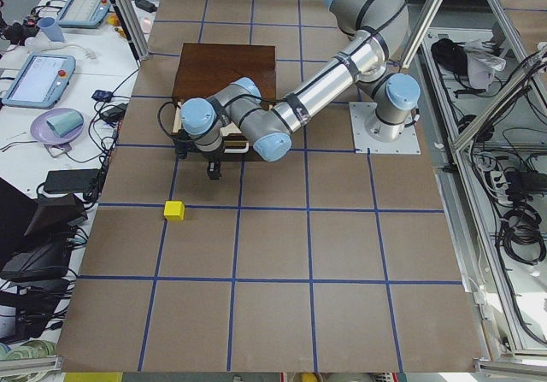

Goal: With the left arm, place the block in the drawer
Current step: 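Release the handle and move the left gripper over the yellow cube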

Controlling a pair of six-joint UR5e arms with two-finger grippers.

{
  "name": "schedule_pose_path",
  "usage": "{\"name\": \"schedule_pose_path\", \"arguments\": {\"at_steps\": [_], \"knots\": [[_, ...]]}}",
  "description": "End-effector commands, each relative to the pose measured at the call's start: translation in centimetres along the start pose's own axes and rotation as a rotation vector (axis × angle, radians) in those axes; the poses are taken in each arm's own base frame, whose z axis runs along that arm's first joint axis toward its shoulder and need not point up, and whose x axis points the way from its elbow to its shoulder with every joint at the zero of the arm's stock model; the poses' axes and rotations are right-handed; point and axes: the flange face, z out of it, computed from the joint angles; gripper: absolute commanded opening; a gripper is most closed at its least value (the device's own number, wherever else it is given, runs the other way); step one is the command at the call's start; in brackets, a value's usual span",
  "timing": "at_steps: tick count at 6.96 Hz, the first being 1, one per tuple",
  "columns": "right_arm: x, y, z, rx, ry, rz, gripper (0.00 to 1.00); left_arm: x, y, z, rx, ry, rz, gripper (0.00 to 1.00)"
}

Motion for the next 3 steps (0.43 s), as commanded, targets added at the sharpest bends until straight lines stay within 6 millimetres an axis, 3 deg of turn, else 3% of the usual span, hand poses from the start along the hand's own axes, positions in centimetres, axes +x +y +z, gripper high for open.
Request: {"name": "schedule_pose_path", "arguments": {"at_steps": [1, 3], "knots": [[0.0, 0.0, 0.0, 0.0, 0.0, 0.0, 1.0, -0.09, -0.08, -0.39, 0.005, -0.006, -0.003, 1.0], [0.0, 0.0, 0.0, 0.0, 0.0, 0.0, 1.0, 0.26, -0.34, -0.97, 0.034, 0.018, -0.021, 1.0]]}}
